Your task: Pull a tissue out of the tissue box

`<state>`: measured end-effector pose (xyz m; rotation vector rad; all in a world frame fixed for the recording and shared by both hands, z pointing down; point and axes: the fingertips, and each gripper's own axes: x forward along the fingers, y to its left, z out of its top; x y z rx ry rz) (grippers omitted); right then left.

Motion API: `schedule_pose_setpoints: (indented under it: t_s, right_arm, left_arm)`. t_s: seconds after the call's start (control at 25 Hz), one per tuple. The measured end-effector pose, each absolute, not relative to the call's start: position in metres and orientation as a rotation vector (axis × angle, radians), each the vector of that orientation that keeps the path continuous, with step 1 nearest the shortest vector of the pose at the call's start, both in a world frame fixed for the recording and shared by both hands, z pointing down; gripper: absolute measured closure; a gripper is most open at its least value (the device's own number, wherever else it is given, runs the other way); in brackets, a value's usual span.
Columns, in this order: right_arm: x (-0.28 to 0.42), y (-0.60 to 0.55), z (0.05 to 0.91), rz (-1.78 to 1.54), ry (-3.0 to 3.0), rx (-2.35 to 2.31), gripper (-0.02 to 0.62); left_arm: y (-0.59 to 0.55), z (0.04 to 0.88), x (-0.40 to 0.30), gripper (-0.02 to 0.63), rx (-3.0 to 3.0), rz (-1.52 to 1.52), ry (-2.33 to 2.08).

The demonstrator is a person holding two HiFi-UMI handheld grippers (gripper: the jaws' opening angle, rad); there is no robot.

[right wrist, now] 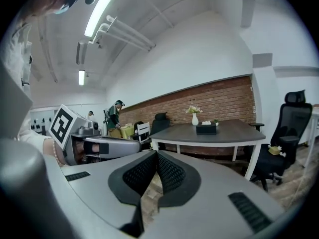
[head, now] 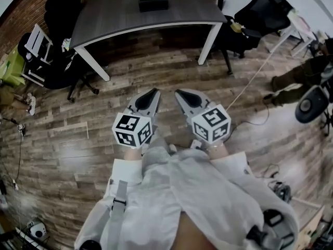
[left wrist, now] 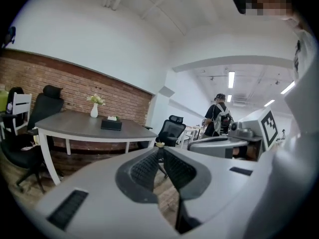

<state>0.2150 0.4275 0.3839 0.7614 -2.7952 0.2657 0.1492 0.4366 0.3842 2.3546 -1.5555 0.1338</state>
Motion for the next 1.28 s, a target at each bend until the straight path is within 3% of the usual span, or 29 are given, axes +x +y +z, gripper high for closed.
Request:
schedule_pose_setpoints:
  t_s: [0.2, 0.28, 0.4, 0.72, 1.28]
  right_arm:
    - [0.220, 0.416, 0.390, 0.273, -2.777, 0.805, 0.589]
    - [0.217, 0.410, 0.390, 0.273, -2.778, 0.816, 0.588]
    - [0.211, 0.402, 0.393, 0.274, -2.781, 0.807, 0.487]
    - [0.187, 0.349, 0.401, 0.326, -2.777, 0.861, 0.477]
    - [0.091, 0.193, 0.389, 0.323, -2.762, 0.991, 0.457]
  left_arm:
    - [0.432, 0.393, 0.148, 0.572, 2.275, 0.193, -1.641]
    - [0.427, 0.396, 0.147, 0.541, 2.271, 0.211, -1.645]
    - [0.417, 0.403, 0.143, 0.521, 2.267, 0.235, -1.636]
    - [0.365, 0.420, 0.112, 0.475, 2.247, 0.277, -1.596]
    - [0.211, 0.401, 0.002, 0.474, 2.329, 0.266, -1.558]
